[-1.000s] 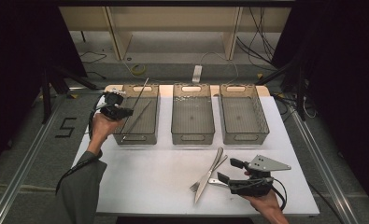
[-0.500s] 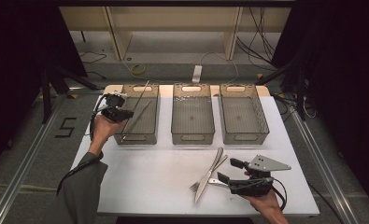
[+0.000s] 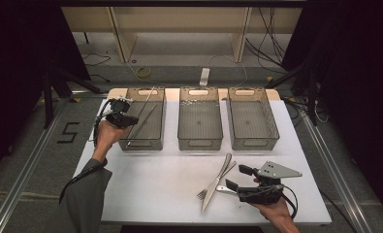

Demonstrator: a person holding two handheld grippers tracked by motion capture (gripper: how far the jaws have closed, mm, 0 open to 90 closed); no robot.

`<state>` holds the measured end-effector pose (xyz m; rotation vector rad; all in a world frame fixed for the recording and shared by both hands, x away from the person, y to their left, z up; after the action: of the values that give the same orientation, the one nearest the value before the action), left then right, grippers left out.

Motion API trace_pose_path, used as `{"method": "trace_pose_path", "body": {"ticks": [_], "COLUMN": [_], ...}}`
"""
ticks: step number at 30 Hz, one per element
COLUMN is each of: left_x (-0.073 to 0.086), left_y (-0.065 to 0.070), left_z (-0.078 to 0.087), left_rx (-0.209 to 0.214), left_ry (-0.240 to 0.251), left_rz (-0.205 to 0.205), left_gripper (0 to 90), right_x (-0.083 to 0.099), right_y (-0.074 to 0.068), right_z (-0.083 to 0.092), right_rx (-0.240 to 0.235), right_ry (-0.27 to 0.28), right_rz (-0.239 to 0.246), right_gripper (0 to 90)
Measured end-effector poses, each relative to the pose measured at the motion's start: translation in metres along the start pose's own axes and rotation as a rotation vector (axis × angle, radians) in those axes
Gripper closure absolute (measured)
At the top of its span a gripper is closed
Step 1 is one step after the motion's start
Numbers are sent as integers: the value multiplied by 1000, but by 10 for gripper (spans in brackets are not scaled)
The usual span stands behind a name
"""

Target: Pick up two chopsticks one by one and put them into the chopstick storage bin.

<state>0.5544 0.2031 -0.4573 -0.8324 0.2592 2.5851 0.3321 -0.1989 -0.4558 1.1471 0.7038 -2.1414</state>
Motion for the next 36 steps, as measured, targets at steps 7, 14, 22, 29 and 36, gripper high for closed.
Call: {"method": "trace_pose_path", "body": {"ticks": [7, 14, 22, 29, 36], "left_x": [-1, -3, 11, 20, 32], "left_y": [-2, 6, 22, 41, 63], "left_z": [1, 24, 47, 61, 69], "left_rx": [-12, 38, 130, 192, 238], "left_ry": [9, 62, 141, 177, 244], "left_rz": [31, 51, 49, 21, -10], "left_gripper": [761, 579, 393, 308, 260], "right_x": [0, 0, 0, 0, 2], "right_y": [0, 0, 1, 1, 3], "right_z": [0, 1, 0, -1, -3], "right_rx": [0, 1, 4, 3, 20], "right_ry": [0, 2, -3, -22, -74], "right_rz": [-2, -3, -2, 6, 34], "right_gripper": [271, 270, 270, 270, 273]}}
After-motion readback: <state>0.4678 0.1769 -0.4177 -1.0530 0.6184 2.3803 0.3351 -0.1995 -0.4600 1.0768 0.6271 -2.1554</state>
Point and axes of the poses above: each handheld gripper's, and its own axes: z roughly backward along the jaws, x roughly out of its underside, y roughly to its right, the point moved 5 cm from there along -z, roughly forward along the jaws, and after that the axes turned 4 degrees about -y, right-handed, at the moved point
